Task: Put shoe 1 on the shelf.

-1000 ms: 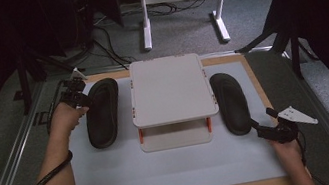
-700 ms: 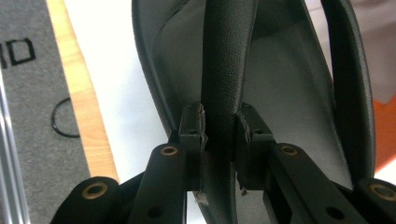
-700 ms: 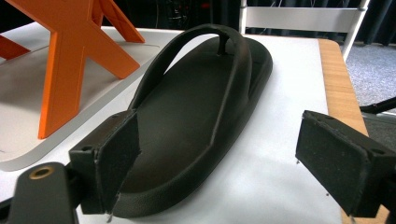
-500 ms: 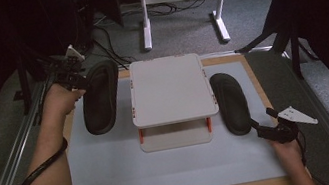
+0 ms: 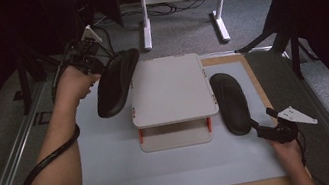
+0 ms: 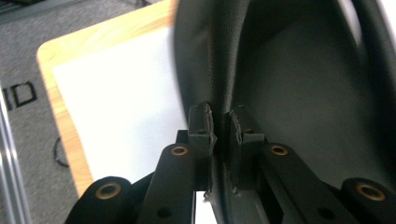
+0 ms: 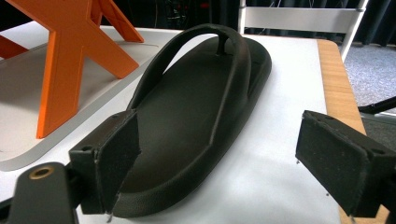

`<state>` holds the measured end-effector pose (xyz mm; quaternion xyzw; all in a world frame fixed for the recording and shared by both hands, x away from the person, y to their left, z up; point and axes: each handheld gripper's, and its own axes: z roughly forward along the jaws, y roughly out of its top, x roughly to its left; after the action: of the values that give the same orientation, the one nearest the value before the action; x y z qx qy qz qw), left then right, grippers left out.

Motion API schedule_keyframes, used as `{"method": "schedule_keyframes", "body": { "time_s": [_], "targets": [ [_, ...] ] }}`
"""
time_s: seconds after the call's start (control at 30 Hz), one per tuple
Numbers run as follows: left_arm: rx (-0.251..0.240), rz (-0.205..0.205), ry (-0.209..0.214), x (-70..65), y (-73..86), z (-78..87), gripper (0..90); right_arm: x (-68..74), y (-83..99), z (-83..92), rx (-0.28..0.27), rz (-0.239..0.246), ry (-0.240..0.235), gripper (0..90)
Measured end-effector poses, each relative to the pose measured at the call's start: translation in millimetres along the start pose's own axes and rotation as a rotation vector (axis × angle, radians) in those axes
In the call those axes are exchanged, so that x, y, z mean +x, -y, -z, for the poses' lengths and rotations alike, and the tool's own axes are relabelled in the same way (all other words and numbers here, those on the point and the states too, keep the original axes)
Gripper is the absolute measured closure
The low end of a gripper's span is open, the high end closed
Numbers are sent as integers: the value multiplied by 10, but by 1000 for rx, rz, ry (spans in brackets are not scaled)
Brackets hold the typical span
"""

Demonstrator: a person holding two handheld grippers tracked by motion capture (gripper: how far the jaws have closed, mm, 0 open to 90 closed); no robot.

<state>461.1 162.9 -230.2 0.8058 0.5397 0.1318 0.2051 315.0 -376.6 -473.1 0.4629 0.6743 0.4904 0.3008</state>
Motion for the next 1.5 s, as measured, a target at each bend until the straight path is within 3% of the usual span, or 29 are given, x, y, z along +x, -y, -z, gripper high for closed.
{"method": "schedule_keyframes", "body": {
  "time_s": [0.13, 0.27, 0.87, 1.27, 1.5],
  "targets": [
    [-3, -53, -5, -233, -108, 25, 817, -2, 0, 3, -1, -2, -1, 130],
    [5, -80, 9, -367, -141, -15, 818, -2, 0, 5, -2, -2, -2, 130],
    [50, -128, 6, -706, -174, -173, 806, 2, -1, -2, 4, 1, 3, 130],
    [70, -152, 31, -810, -181, -245, 733, 0, -1, -1, 2, 0, 0, 130],
    [41, -133, 105, -741, -143, -207, 628, 1, -1, -3, 4, 1, -1, 130]
  ]
}}
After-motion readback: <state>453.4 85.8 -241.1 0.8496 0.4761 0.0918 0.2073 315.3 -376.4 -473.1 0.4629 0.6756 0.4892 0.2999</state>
